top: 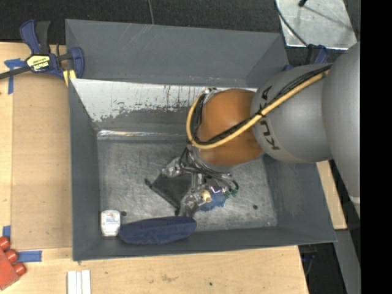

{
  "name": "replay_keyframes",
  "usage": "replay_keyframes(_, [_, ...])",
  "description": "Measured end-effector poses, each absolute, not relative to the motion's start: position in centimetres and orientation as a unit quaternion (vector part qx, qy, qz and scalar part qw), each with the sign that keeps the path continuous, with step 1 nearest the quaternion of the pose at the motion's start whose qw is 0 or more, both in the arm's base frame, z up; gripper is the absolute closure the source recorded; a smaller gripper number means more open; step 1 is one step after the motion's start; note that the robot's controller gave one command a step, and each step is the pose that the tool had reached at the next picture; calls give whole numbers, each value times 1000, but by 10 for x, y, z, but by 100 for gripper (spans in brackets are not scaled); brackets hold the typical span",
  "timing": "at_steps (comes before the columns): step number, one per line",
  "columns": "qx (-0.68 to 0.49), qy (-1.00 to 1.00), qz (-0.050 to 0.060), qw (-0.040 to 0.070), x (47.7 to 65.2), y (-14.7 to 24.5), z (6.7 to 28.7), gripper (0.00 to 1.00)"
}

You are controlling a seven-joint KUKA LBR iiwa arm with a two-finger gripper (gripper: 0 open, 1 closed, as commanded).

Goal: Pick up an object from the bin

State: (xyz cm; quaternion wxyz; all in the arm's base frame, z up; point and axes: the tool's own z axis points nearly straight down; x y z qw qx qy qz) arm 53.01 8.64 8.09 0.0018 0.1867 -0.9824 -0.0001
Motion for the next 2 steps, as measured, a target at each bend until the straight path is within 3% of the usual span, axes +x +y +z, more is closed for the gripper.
replay_keyframes(1, [186,-983,0,-2,532,87,84,100])
replay_keyframes(2, [300,-954,1,-6,529,93,253,100])
